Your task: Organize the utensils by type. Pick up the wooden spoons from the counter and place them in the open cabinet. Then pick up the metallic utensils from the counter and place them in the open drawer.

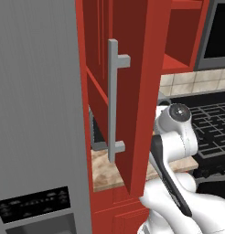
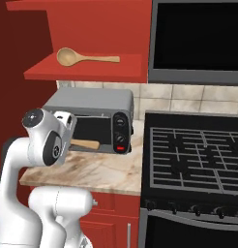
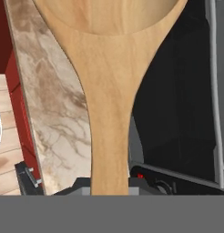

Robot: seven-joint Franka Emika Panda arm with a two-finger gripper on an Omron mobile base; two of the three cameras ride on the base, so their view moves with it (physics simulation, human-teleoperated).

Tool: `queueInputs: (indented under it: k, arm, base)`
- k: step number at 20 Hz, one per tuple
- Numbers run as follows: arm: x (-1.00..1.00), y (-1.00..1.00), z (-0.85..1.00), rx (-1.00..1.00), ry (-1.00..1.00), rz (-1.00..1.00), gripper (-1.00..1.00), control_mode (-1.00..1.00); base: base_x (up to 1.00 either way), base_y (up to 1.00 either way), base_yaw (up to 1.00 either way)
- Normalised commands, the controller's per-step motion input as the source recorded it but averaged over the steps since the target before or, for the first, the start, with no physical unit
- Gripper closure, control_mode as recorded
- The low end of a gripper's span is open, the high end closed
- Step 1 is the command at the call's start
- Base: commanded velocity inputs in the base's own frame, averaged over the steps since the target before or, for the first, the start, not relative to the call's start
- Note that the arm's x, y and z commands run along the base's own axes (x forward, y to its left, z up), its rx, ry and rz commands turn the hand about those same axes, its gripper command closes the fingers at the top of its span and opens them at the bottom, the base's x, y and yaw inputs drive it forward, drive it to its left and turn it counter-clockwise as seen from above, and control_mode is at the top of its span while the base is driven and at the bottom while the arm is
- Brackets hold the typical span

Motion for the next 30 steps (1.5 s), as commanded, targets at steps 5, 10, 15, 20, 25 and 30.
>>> queueInputs:
  k: [5, 10, 15, 20, 25, 30]
  arm:
    - [-0.11, 0.00, 0.31, 0.08, -0.28, 0.00, 1.00, -1.00]
    - [-0.07, 0.00, 0.51, 0.02, -0.29, 0.00, 1.00, -1.00]
    - [0.00, -0.01, 0.62, 0.00, -0.11, 0.04, 1.00, -1.00]
    - [0.03, -0.10, 0.53, -0.02, -0.04, 0.19, 1.00, -1.00]
    - [0.14, -0.11, 0.49, 0.00, -0.04, 0.35, 1.00, -1.00]
    - [0.03, -0.03, 0.50, 0.00, 0.00, 0.26, 1.00, -1.00]
  base:
    - [0.00, 0.00, 0.00]
    - [0.00, 0.00, 0.00]
    - [0.00, 0.00, 0.00]
    - [0.00, 0.00, 0.00]
    - [0.00, 0.00, 0.00]
    - [0.00, 0.00, 0.00]
